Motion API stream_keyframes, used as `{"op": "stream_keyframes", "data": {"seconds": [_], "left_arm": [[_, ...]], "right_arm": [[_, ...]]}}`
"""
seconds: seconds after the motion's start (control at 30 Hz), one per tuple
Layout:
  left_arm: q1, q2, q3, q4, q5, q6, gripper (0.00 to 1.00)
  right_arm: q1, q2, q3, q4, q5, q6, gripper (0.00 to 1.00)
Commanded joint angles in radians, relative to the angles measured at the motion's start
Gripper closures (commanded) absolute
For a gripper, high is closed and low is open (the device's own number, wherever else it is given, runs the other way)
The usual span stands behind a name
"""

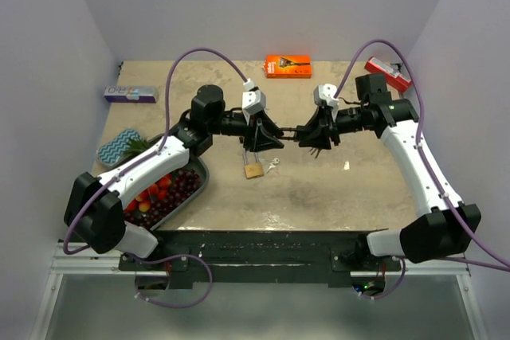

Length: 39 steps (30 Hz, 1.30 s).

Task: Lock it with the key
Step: Lock the lock.

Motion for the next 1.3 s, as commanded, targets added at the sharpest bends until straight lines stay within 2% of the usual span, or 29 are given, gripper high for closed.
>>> {"op": "stream_keyframes", "data": {"seconds": [0.0, 0.07, 0.23, 0.37, 0.6, 0.87, 1.27], "left_arm": [[-0.014, -0.025, 0.015, 0.025, -0.003, 0.041, 0.61], [-0.016, -0.017, 0.015, 0.028, 0.005, 0.038, 0.72], [-0.026, -0.017, 0.015, 0.048, 0.008, 0.018, 0.82], [-0.034, -0.014, 0.015, 0.053, 0.011, 0.013, 1.00], [-0.065, -0.005, 0.018, 0.049, -0.013, 0.010, 1.00], [-0.098, 0.021, 0.002, 0.138, -0.087, -0.011, 1.00], [-0.141, 0.086, -0.008, 0.215, -0.090, -0.028, 1.00]], "right_arm": [[0.016, -0.037, 0.040, 0.036, -0.061, 0.009, 1.00], [0.016, -0.051, 0.029, 0.054, -0.055, 0.025, 1.00], [0.016, -0.064, 0.012, 0.085, -0.047, 0.054, 1.00], [0.019, -0.062, 0.008, 0.096, -0.040, 0.057, 1.00], [0.045, -0.062, 0.004, 0.116, -0.043, 0.075, 1.00], [0.102, -0.061, -0.006, 0.090, -0.095, 0.100, 1.00], [0.181, -0.025, 0.017, 0.114, -0.146, 0.131, 1.00]]}}
